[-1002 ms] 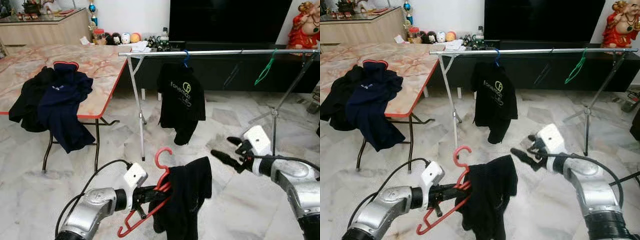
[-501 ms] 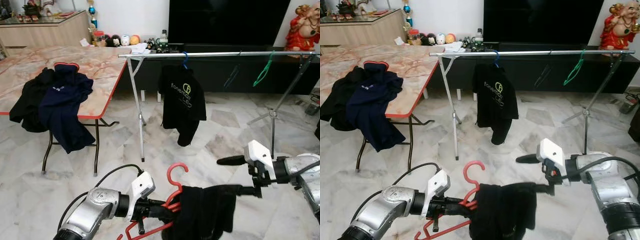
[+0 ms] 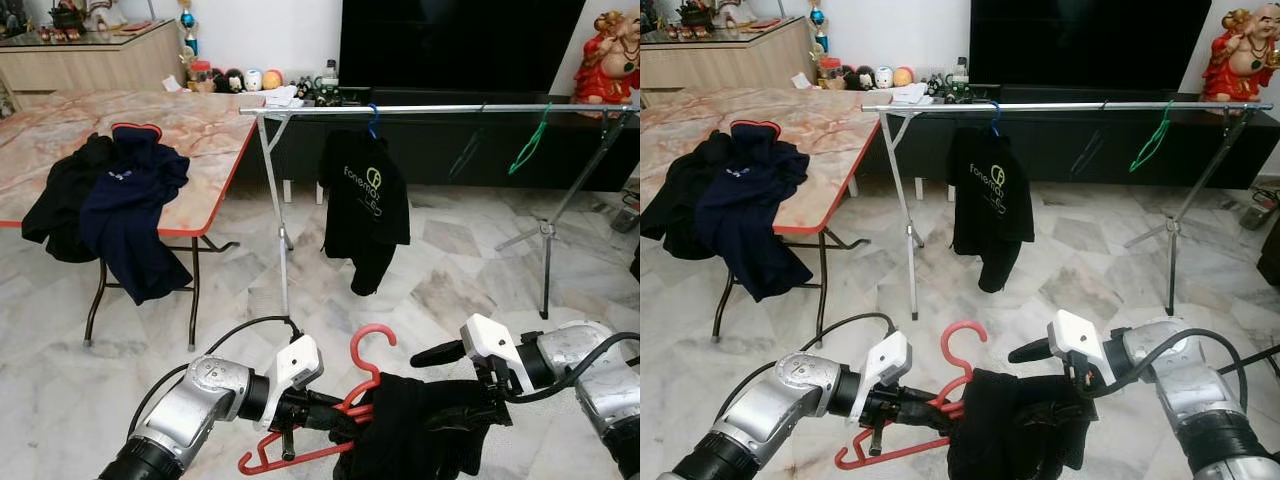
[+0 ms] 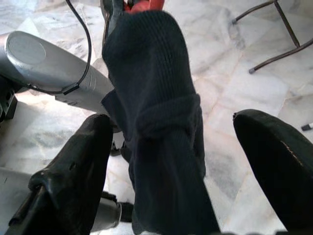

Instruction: Hang hanger

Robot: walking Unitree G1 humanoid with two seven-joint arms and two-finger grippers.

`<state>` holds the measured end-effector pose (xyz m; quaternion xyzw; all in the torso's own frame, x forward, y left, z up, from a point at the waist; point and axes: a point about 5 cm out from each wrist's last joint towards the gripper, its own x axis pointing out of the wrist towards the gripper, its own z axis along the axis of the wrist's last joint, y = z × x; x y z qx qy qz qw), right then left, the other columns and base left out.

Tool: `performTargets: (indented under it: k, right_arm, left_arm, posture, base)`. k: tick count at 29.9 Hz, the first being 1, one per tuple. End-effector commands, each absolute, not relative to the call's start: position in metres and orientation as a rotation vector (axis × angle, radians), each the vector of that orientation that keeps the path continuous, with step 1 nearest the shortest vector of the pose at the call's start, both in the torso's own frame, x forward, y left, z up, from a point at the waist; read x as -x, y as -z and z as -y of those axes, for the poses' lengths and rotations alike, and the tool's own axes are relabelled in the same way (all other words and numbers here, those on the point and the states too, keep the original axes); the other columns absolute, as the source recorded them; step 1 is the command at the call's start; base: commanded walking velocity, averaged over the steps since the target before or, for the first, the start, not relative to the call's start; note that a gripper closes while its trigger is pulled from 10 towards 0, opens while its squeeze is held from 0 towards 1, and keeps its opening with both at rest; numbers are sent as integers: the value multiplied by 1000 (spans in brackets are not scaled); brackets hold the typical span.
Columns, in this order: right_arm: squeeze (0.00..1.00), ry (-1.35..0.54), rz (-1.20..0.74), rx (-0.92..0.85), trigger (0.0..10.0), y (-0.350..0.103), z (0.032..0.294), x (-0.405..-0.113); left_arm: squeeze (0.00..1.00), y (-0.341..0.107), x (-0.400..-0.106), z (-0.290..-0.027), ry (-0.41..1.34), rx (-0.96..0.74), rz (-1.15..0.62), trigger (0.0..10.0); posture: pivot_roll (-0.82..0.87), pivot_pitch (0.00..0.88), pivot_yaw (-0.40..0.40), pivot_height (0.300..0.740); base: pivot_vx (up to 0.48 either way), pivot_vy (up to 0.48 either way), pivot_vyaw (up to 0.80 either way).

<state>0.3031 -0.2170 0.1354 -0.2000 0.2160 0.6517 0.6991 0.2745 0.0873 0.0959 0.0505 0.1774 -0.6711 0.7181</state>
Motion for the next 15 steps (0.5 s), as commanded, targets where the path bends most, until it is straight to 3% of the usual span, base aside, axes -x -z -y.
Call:
performTargets:
  k: [1,11,12,13,14,15]
  right_arm:
    - [0,-1467,-473,432,10000,-132,216,-301]
    - [0,-1487,-516,486,10000,-115,207,-300]
    - [0,-1475,-522,498,5059,-113,206,-301]
    - [0,-1472,-524,501,5059,-113,206,-302]
    - [0,-1462,-528,504,784,-112,206,-302]
    - [0,-1456,-531,505,784,-111,206,-303]
  left_arm:
    - [0,-107,-279,-82,1517,-144,-349,10000]
    - [0,-107,-280,-80,1517,-171,-344,10000]
    - [0,-107,-280,-80,1517,-173,-345,10000]
    - [0,-107,-280,-80,1518,-173,-346,10000]
    - [0,-107,-280,-80,1515,-176,-345,10000]
    - [0,-107,-281,-80,1513,-178,-344,10000]
  posture:
    - [-47,8,-14,740]
    - [-40,15,-17,740]
    - [-40,15,-17,740]
    - [-40,15,-17,740]
    - [-40,15,-17,740]
    - [-40,15,-17,740]
  base:
    - [0,0,0]
    - [0,0,0]
    - [0,0,0]
    - [0,0,0]
    - [0,0,0]
    - [0,0,0]
